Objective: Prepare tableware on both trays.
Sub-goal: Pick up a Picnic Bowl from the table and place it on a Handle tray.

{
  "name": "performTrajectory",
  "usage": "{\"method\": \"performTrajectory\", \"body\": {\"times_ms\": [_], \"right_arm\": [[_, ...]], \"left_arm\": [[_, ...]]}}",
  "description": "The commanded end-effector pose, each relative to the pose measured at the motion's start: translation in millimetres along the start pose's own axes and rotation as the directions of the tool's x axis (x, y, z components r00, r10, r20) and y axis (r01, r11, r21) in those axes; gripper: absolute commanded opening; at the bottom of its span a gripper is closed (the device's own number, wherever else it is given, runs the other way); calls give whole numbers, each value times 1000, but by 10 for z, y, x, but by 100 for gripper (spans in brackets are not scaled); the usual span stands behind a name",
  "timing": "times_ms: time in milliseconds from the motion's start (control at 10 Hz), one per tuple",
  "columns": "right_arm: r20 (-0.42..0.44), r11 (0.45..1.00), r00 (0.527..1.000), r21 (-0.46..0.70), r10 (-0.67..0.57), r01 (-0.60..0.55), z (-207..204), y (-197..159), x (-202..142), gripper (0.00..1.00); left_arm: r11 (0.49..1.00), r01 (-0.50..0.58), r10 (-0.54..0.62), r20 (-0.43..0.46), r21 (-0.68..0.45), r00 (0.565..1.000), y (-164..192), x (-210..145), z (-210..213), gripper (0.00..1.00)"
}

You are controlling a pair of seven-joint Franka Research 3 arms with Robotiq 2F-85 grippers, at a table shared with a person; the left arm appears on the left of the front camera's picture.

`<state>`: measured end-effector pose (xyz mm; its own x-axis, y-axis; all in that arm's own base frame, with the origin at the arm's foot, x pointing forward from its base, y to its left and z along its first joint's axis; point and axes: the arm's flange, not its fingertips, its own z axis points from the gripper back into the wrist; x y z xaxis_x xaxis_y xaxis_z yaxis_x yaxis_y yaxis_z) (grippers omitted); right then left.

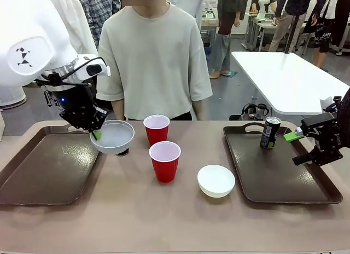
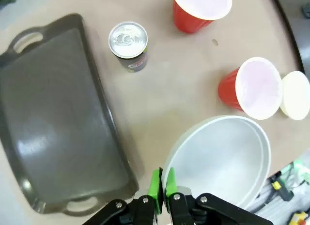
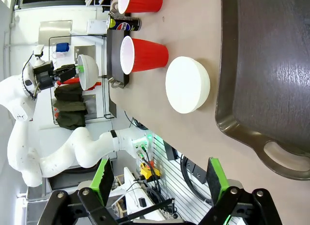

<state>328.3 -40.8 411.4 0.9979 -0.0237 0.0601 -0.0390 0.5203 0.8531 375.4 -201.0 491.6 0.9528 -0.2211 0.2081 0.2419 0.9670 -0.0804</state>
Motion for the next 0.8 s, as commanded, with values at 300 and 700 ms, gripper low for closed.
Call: {"method": "performTrajectory", "body": {"times_ms": [300, 700], "right_arm": [[13, 999, 1000, 32, 20, -21, -13, -6, 30, 100], [13, 999, 1000, 32, 20, -21, -13, -6, 30, 100]], "left_arm": [[1000, -21, 21, 31, -2, 999, 478, 137, -43, 4], [985, -149, 145, 50, 89, 988, 1140, 40, 150, 4]]}}
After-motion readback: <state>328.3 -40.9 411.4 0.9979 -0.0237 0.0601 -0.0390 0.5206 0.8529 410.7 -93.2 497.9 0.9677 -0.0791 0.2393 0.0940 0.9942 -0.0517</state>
